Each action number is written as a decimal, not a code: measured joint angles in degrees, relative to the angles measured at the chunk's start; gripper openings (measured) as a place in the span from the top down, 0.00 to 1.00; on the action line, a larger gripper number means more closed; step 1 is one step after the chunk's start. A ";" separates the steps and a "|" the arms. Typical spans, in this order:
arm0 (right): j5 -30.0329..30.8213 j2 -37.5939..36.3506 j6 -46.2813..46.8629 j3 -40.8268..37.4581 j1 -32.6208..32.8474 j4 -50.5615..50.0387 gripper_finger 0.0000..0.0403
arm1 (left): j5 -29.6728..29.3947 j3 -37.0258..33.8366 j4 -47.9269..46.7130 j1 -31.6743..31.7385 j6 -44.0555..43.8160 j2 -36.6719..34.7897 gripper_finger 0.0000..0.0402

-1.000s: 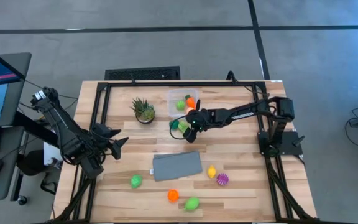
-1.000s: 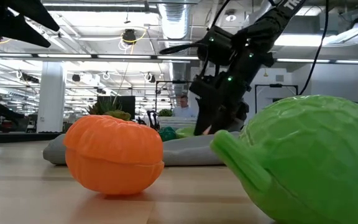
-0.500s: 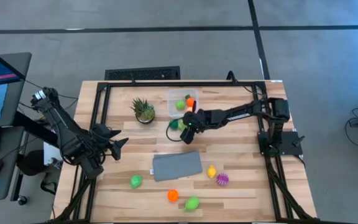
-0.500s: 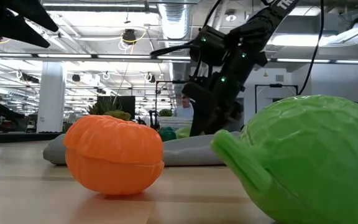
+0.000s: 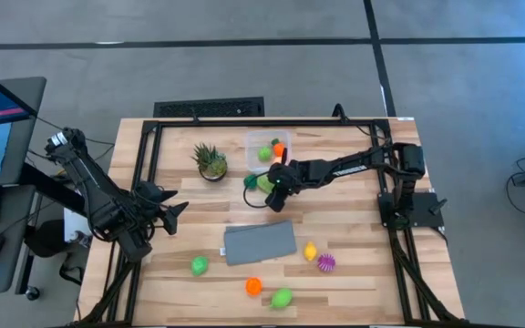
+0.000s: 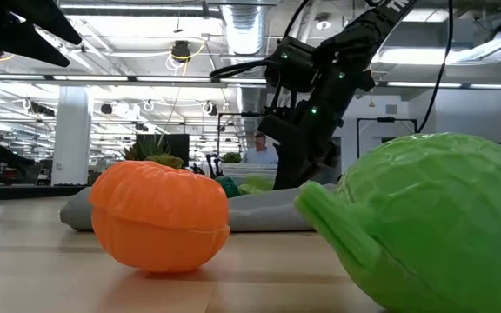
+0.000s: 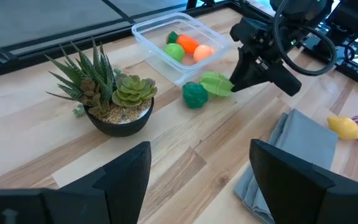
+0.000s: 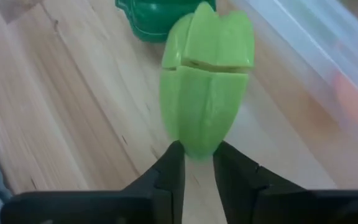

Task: Pick and placing Produce into tupperware
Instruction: Put the starfruit into the bin

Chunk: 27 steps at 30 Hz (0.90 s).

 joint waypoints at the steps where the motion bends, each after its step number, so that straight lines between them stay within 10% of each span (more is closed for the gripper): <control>1: -0.01 0.00 0.00 0.00 0.00 -0.34 0.75 | 0.00 0.00 0.00 0.00 0.00 0.00 0.34; 14: -1.06 -1.57 -2.49 -0.04 0.14 -2.10 0.97 | 0.06 0.00 0.38 0.00 -0.07 0.00 0.34; 27: -4.46 -2.89 -6.91 -0.04 0.46 0.39 0.88 | 0.07 0.00 1.44 0.00 0.05 0.00 0.34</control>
